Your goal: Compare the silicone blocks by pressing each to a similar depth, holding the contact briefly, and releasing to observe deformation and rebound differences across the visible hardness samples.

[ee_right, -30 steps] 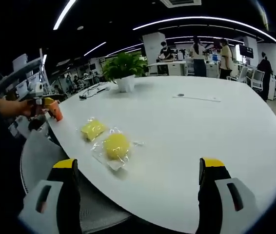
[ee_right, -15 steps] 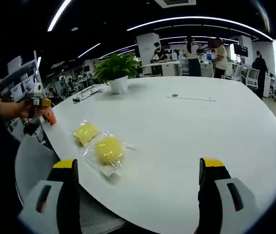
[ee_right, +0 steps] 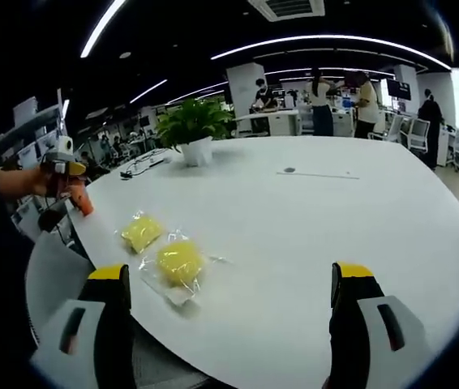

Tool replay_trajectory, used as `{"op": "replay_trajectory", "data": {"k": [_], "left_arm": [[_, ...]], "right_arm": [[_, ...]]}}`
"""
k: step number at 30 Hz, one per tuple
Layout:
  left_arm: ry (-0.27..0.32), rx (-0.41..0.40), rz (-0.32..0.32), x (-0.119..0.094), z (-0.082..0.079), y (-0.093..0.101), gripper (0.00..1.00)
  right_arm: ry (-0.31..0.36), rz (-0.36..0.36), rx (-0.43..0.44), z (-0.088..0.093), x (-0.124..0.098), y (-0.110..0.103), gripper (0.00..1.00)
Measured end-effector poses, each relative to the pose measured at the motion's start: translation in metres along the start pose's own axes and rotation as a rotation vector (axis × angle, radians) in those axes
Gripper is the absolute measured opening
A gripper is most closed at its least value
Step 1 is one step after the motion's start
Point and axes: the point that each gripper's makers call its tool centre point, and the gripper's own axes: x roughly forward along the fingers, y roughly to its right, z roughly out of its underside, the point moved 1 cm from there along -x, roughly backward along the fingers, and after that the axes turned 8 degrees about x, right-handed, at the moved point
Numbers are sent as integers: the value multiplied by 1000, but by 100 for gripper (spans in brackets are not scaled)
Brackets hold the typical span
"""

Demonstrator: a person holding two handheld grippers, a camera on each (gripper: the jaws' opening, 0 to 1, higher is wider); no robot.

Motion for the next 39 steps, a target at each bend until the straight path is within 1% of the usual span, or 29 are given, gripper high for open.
{"op": "replay_trajectory", "data": {"k": [3, 4, 7, 10, 12, 14, 16, 18, 19, 20, 22, 23, 25, 27, 29, 31, 34, 37, 39], "left_arm": [[9, -15, 15, 9, -5, 5, 100], [14, -29, 31, 15, -7, 9, 100], [-15, -29, 44, 30, -5, 14, 100], [-34, -43, 72, 46, -1, 23, 100], [-61, -44, 92, 57, 4, 29, 100], [-78, -38, 99, 68, 7, 33, 100], [-100, -51, 103, 77, 12, 35, 100], [-99, -72, 108, 82, 14, 35, 100], [-108, -99, 111, 86, 18, 35, 100], [-116, -116, 127, 89, 21, 37, 98], [-116, -121, 122, 94, 24, 35, 96], [-118, -126, 121, 97, 26, 35, 97], [-150, -141, 121, 102, 35, 35, 99], [-155, -139, 127, 107, 43, 36, 97], [-180, -166, 142, 111, 55, 41, 97], [-198, -183, 139, 114, 63, 41, 97], [-201, -198, 137, 118, 66, 41, 96], [-205, -221, 151, 125, 67, 41, 95], [-215, -222, 160, 131, 70, 41, 93]], "right_arm": [[-3, 1, -6, 2, 0, 2, 96], [-1, 2, -1, 2, 0, 2, 96], [8, 2, -5, 1, -1, 2, 96], [16, 8, 4, 4, -1, 3, 96], [22, 12, 6, 5, -1, 3, 96], [29, 16, 15, 7, -3, 4, 96], [22, 21, 26, 12, -2, 4, 96], [15, 21, 26, 15, -2, 3, 96], [2, 23, 21, 18, -1, 3, 96], [-4, 27, 21, 20, -1, 4, 96], [2, 30, 25, 19, -2, 3, 96], [3, 32, 28, 19, -3, 3, 96], [2, 32, 33, 20, -2, 4, 96], [-4, 32, 36, 22, -1, 6, 96], [-3, 31, 39, 21, 0, 6, 96], [2, 30, 38, 20, 0, 6, 96], [6, 32, 42, 19, -2, 6, 96], [8, 35, 45, 19, -4, 6, 96], [10, 39, 49, 20, -4, 7, 96]]}}
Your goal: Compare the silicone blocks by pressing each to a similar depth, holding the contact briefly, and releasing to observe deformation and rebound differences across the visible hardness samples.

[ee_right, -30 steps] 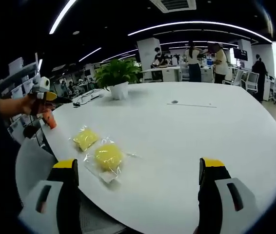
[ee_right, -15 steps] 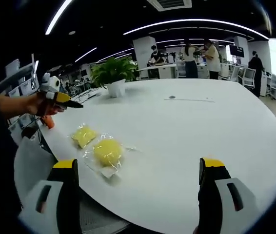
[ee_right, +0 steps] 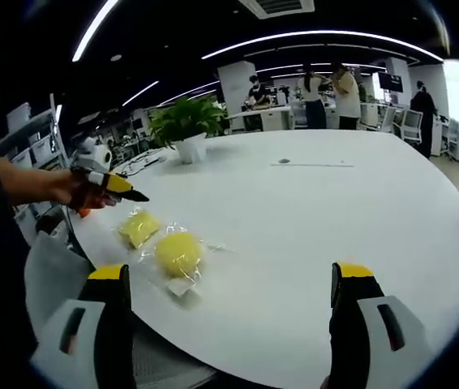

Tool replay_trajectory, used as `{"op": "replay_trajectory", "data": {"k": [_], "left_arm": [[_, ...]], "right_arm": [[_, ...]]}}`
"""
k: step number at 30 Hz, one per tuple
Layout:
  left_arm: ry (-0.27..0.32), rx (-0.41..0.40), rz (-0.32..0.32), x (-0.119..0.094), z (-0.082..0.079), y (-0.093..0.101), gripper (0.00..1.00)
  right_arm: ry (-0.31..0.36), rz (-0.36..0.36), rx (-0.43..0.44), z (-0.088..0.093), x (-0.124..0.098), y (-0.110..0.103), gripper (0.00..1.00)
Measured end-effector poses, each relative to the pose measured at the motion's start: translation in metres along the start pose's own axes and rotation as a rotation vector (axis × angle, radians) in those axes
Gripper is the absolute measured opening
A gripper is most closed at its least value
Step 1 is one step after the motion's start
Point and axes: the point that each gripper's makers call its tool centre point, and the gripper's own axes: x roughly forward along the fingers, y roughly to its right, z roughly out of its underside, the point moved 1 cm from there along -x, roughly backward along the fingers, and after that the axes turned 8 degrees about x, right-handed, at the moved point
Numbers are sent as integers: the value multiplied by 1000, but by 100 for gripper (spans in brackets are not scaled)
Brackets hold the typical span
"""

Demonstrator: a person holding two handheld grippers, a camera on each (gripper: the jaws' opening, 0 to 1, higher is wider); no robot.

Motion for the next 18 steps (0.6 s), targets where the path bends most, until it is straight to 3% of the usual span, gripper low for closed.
{"op": "replay_trajectory", "data": {"k": [10, 13, 18], "left_arm": [[-41, -83, 8, 23, 16, -8, 86], [-47, -89, 10, 26, 22, -10, 75], [-45, -106, 22, 31, 22, -6, 74]], "right_arm": [[-2, 5, 1, 4, -3, -4, 96], [-3, 9, 7, 7, -7, -3, 96], [-7, 13, 13, 11, -11, -3, 96]]}}
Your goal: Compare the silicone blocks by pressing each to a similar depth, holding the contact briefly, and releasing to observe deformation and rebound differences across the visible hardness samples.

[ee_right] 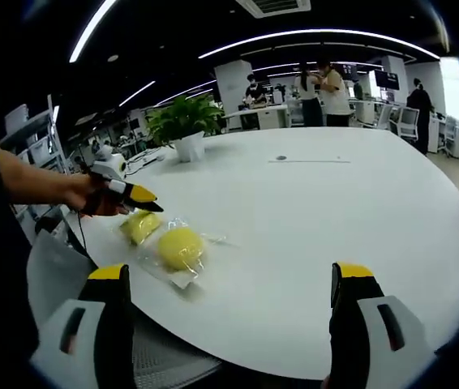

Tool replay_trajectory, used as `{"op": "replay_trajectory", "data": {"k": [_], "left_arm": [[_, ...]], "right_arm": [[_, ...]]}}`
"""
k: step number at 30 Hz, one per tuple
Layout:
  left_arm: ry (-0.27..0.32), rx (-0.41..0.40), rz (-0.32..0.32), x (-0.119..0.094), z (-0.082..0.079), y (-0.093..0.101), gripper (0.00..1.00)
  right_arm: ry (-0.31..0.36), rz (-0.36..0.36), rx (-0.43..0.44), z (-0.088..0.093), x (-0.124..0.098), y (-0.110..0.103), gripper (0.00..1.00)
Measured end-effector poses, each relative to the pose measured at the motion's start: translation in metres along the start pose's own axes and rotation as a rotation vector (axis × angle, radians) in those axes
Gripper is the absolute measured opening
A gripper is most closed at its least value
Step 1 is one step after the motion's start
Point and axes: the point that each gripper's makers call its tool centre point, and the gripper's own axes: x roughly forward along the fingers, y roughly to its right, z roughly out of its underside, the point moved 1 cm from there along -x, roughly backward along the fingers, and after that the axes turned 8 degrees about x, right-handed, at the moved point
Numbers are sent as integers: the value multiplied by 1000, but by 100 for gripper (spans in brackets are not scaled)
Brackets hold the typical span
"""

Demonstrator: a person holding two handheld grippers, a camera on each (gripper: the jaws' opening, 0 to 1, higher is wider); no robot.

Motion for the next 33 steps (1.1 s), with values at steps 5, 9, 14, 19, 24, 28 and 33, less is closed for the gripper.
{"op": "replay_trajectory", "data": {"k": [5, 9, 14, 19, 24, 28, 33], "left_arm": [[-32, 2, 26, 7, 8, 9, 69], [-56, -38, 11, 14, 14, 8, 64], [-77, -93, -11, 24, 20, 2, 54], [-91, -140, -31, 31, 25, -4, 32], [-110, -182, -40, 40, 31, -2, 26], [-142, -159, -45, 49, 38, -2, 19], [-120, -7, -45, 49, 34, -4, 9]], "right_arm": [[-5, 2, 6, 3, 2, 0, 96], [-2, -7, 0, 1, 4, -6, 96], [-10, -15, -3, 3, 5, -9, 96], [-14, -16, -1, 5, 4, -10, 96], [-19, -17, 7, 7, 3, -10, 96], [-23, -20, 10, 8, 2, -11, 96], [-36, -21, 4, 9, 1, -10, 96]]}}
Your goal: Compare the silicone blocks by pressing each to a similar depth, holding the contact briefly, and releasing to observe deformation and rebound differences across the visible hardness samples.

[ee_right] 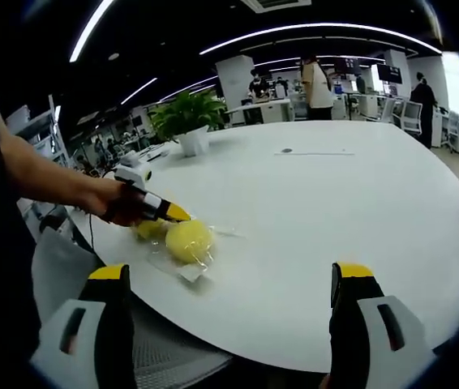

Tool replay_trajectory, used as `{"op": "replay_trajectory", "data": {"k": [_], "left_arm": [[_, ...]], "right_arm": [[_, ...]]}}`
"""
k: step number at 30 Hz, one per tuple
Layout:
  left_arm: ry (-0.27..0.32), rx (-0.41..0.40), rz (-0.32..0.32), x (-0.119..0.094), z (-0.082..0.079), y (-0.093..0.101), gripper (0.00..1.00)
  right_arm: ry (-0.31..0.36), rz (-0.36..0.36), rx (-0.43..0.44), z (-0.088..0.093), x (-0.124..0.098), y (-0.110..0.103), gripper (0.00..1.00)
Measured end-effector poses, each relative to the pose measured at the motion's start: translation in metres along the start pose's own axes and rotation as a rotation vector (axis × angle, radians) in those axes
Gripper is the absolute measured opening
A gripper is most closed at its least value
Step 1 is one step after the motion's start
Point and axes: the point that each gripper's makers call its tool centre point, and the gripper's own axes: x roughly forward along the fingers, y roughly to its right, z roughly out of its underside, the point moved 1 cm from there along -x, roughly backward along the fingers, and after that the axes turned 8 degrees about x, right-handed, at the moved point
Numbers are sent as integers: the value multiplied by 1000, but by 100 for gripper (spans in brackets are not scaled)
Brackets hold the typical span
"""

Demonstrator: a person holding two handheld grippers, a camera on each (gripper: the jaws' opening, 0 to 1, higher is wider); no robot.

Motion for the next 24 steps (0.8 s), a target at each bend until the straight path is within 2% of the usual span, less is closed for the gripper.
{"op": "replay_trajectory", "data": {"k": [1, 4, 9, 11, 12, 13, 14, 15, 16, 17, 18, 19, 20, 24], "left_arm": [[2, 33, 24, -1, -1, 5, 1], [-25, -5, -1, 1, 3, -1, 0], [-23, -51, -1, 1, 2, -2, 0], [-11, -122, 2, -1, 0, 1, 0], [-7, -153, 25, -3, -1, 5, 0], [6, -146, 57, -4, -4, 9, 0], [8, -22, 4, -5, -3, 3, 0], [9, 36, -18, -7, -3, 3, 0], [22, 20, -1, -7, -4, 8, 0], [13, -16, -16, -7, -2, 5, 0], [14, -87, 7, -9, -3, 11, 0], [12, -106, 48, -9, -3, 14, 0], [0, -106, 48, -10, 0, 15, 0], [11, -59, 75, -12, -1, 20, 0]], "right_arm": [[-4, 1, -3, 0, 0, 1, 96], [-6, 2, -4, -1, -1, 2, 96], [-8, 8, -7, -4, -1, 4, 96], [-2, 7, 0, -5, 0, 4, 96], [-1, 9, 4, -5, 0, 5, 96], [-4, 9, 11, -5, 1, 5, 96], [-5, 7, 15, -5, 1, 5, 96], [-3, 2, 20, -5, 2, 4, 96], [0, 2, 19, -5, 3, 4, 96], [2, 2, 18, -5, 3, 3, 96], [3, 0, 20, -5, 4, 3, 96], [5, -3, 21, -6, 4, 2, 96], [5, -5, 19, -6, 4, 1, 96], [14, -8, 17, -9, 4, 0, 96]]}}
